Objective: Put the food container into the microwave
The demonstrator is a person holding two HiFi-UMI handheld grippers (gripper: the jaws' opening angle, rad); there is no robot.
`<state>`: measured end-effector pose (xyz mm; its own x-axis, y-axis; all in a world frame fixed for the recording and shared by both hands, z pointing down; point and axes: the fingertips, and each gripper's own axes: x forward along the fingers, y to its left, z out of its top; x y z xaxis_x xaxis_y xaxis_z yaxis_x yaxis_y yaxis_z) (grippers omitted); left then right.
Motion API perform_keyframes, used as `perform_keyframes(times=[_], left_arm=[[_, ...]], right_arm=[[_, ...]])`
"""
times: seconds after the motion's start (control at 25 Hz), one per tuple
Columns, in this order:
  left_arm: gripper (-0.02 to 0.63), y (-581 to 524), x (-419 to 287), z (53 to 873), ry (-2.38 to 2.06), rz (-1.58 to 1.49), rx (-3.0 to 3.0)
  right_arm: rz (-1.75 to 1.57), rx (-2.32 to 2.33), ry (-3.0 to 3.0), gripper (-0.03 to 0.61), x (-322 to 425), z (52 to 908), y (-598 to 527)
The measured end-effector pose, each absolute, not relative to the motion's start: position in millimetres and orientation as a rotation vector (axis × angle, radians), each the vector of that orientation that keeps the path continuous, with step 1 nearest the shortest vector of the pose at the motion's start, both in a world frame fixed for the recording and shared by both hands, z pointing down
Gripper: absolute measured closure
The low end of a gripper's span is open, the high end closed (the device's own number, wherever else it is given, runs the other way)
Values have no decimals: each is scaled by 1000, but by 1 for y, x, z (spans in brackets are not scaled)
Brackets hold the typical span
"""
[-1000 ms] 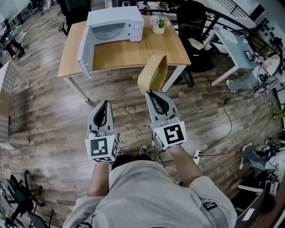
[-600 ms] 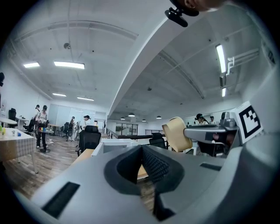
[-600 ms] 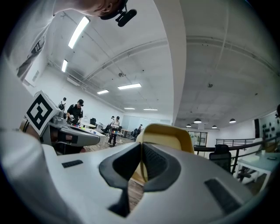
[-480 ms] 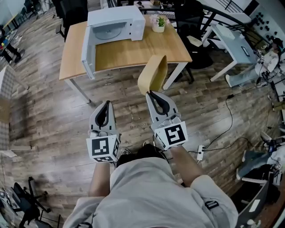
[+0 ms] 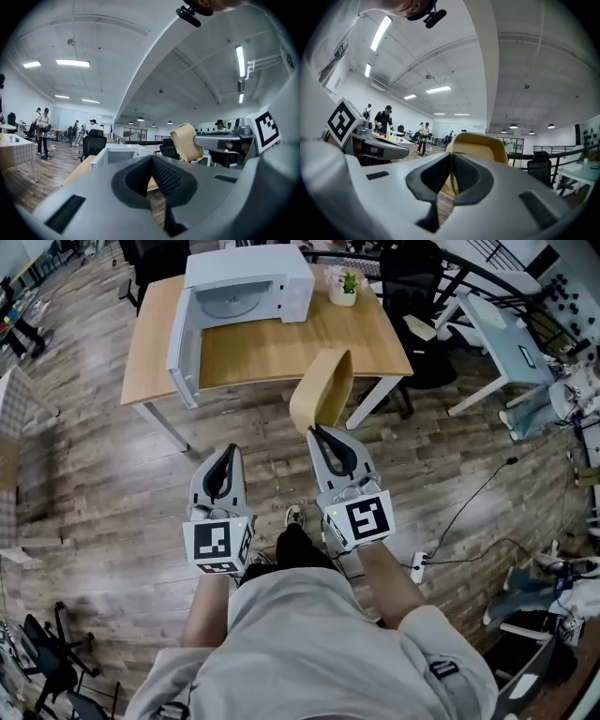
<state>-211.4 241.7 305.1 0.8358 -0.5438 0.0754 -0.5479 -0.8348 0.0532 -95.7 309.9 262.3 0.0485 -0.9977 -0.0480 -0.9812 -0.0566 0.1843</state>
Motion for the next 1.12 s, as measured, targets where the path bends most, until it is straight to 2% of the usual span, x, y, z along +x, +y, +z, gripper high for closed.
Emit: perform_keyframes(times=[0.52,1.12], left_arm=[[603,184,-105,309,-961,138,2915],[603,139,-63,332,-1041,223,2867]], right_arm=[[-190,2107,-2210,558,11,274,249],[-85,2035,-2291,558,52,309,201]])
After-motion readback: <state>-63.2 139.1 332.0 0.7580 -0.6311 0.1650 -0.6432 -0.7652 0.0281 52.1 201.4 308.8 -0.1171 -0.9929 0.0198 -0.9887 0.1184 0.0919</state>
